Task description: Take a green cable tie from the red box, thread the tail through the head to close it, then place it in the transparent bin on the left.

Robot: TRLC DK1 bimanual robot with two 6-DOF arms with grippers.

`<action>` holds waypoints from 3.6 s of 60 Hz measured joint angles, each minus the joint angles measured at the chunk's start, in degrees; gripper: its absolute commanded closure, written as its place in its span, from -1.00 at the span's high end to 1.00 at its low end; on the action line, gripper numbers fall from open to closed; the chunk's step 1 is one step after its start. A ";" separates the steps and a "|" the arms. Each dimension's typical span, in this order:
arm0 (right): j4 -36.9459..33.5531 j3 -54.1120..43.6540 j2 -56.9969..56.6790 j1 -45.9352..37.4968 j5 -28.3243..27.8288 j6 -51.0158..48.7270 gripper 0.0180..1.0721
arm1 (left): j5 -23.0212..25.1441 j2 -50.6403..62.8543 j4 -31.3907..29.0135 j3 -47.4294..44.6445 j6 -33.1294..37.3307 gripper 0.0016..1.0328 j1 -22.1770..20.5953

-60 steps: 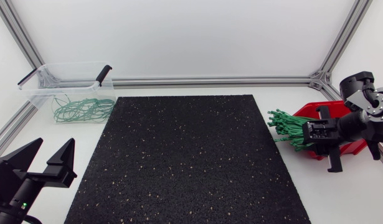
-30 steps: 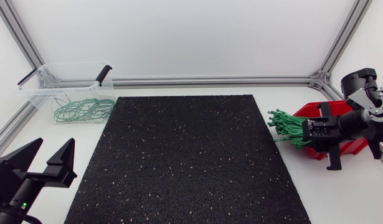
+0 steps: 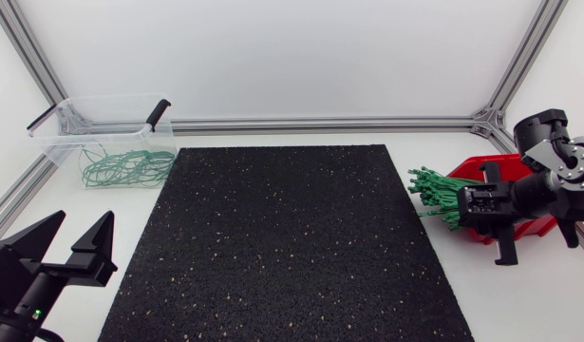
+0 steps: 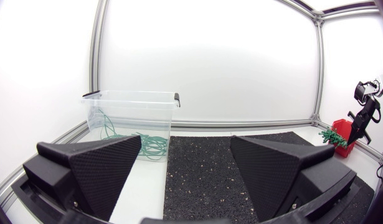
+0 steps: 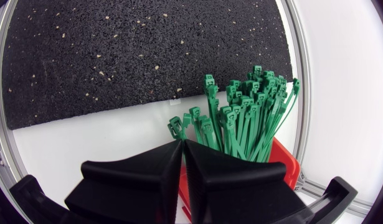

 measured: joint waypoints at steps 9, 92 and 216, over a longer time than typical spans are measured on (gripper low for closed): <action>-1.11 0.11 -1.31 0.00 -0.02 0.00 -0.82 | 0.00 0.00 0.00 0.00 0.00 0.94 0.00; -29.90 30.67 -6.03 31.71 -36.98 60.33 -0.89 | 12.17 3.06 -8.68 6.71 -6.93 0.94 3.93; 11.50 12.61 -1.57 31.63 -67.14 86.84 -0.55 | 54.69 71.69 18.38 41.42 -21.24 -0.92 -28.26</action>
